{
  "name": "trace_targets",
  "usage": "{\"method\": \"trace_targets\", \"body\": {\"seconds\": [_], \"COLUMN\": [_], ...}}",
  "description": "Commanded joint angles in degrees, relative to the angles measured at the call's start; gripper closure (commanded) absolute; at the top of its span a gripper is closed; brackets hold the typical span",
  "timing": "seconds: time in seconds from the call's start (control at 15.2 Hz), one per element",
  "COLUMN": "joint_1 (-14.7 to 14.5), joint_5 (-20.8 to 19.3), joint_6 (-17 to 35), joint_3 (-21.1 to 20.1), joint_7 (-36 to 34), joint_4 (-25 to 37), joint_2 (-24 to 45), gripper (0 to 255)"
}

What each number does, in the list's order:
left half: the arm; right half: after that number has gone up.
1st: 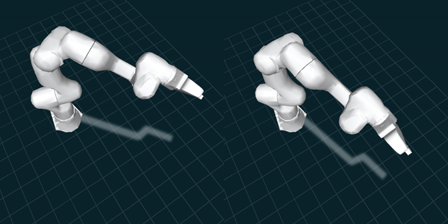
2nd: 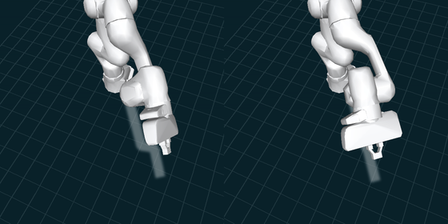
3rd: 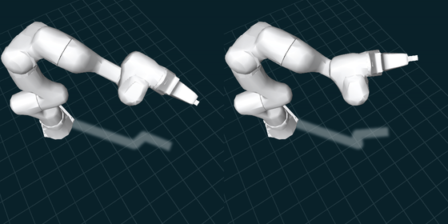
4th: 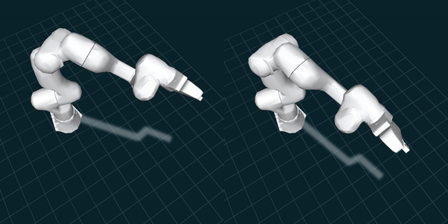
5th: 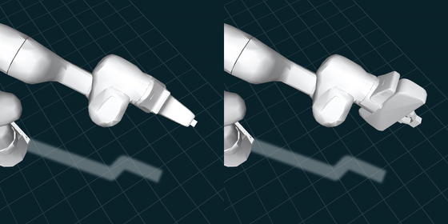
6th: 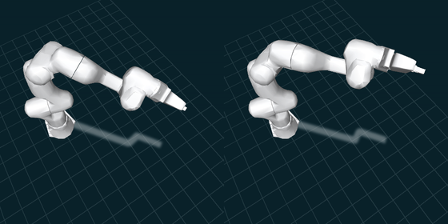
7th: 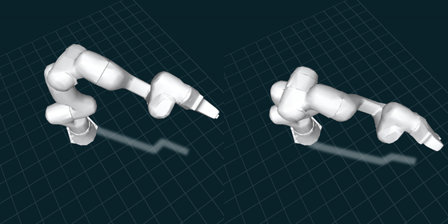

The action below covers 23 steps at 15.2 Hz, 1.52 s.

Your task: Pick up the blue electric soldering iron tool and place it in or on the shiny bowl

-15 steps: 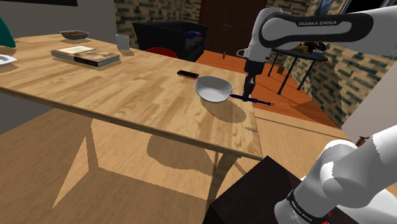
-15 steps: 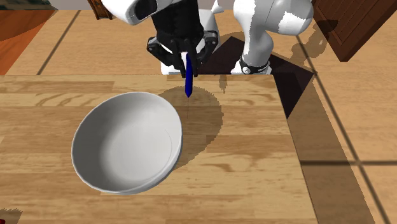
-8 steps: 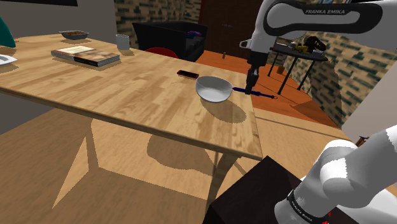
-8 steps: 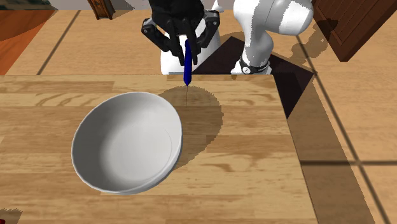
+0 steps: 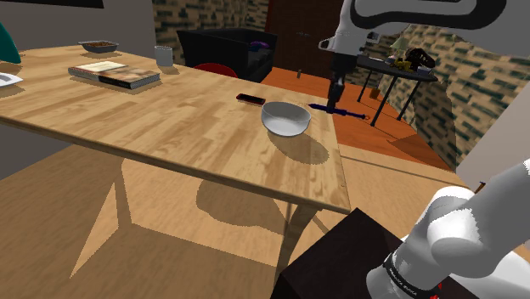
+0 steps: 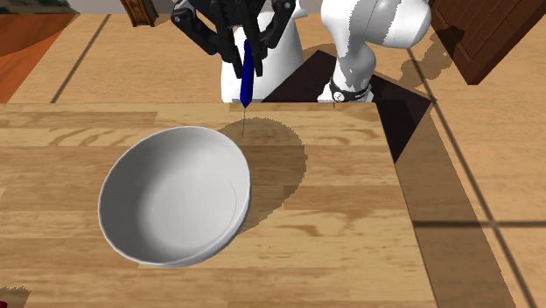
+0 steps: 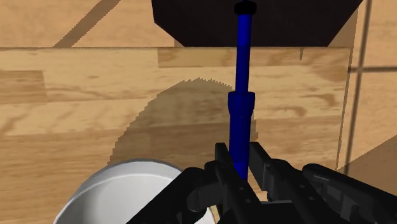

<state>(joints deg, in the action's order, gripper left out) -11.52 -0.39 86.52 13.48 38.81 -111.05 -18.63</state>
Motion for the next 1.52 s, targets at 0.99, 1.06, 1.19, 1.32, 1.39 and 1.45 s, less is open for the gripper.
{"method": "trace_targets", "body": {"seconds": [0.99,1.06,1.19,1.32,1.39,1.45], "joint_1": [1.0,1.0,0.8,0.7,0.6,0.5], "joint_5": [7.6,7.5,7.4,7.3,7.3,7.2], "joint_6": [-3.5,-2.6,-0.9,0.8,1.7,2.5], "joint_3": [1.9,1.9,1.8,1.8,1.8,1.8], "joint_7": [3.2,3.2,3.2,3.3,3.3,3.4], "joint_4": [35.0,33.8,31.7,29.6,28.6,27.7], "joint_2": [32.7,32.4,32.0,31.6,31.5,31.3], "gripper": [255,255,255,255,255,255]}}
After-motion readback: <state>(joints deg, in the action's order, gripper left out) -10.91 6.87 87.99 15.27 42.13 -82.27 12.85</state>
